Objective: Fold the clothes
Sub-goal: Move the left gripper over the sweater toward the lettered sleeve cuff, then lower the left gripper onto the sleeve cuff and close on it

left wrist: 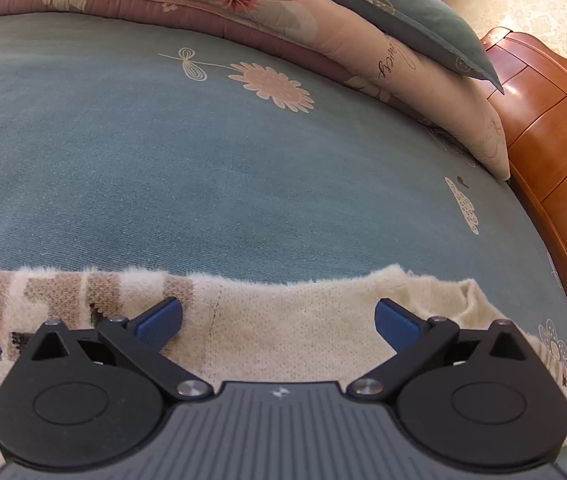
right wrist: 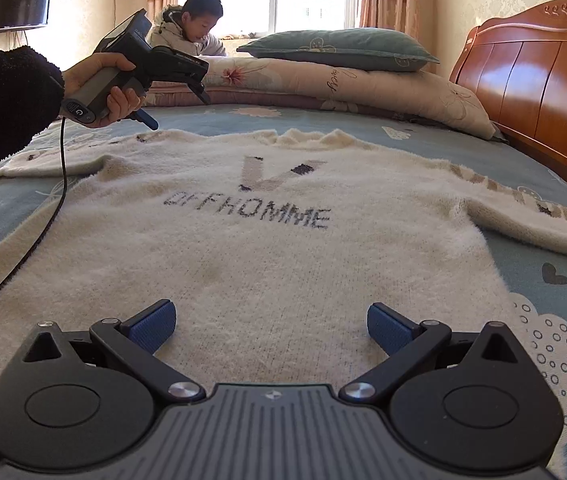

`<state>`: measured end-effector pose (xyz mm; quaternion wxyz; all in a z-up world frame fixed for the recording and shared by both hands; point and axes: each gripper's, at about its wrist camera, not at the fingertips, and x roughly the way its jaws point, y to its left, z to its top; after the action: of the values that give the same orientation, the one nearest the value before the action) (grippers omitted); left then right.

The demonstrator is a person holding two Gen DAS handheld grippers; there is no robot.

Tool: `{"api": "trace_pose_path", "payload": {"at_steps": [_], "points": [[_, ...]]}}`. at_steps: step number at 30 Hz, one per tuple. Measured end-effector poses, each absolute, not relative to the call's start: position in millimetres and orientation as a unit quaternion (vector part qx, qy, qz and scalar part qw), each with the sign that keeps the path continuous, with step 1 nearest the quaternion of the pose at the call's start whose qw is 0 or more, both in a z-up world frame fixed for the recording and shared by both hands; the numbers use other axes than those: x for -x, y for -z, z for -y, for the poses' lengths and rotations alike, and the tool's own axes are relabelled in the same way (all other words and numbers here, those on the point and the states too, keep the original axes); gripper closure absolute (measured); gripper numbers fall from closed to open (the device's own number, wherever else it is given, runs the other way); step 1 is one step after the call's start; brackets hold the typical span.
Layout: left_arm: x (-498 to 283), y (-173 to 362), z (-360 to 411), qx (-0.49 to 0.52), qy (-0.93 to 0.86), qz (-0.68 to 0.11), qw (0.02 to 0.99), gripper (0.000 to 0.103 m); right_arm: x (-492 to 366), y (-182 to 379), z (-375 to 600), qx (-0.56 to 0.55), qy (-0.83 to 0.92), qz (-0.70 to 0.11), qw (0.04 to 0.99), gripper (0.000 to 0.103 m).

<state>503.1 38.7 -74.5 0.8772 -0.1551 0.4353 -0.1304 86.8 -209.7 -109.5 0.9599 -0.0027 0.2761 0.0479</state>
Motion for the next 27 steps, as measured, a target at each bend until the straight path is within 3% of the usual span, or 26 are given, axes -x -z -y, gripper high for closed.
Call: {"api": "trace_pose_path", "payload": {"at_steps": [3, 12, 20, 27], "points": [[-517.8, 94.4, -47.4, 0.165, 0.108, -0.446, 0.873, 0.002, -89.7, 111.4, 215.7, -0.02, -0.049, -0.282, 0.958, 0.0], [-499.7, 65.7, -34.1, 0.17, 0.176, -0.418, 0.875, 0.001, -89.9, 112.3, 215.6, -0.02, -0.048, -0.282, 0.958, 0.0], [-515.3, 85.8, -21.9, 0.143, 0.17, -0.423, 0.878, 0.001, -90.1, 111.9, 216.7, -0.02, -0.049, -0.282, 0.958, 0.0], [-489.5, 47.6, -44.9, 0.153, 0.139, -0.417, 0.885, 0.001, -89.3, 112.3, 217.4, -0.022, -0.049, -0.283, 0.958, 0.0]]}}
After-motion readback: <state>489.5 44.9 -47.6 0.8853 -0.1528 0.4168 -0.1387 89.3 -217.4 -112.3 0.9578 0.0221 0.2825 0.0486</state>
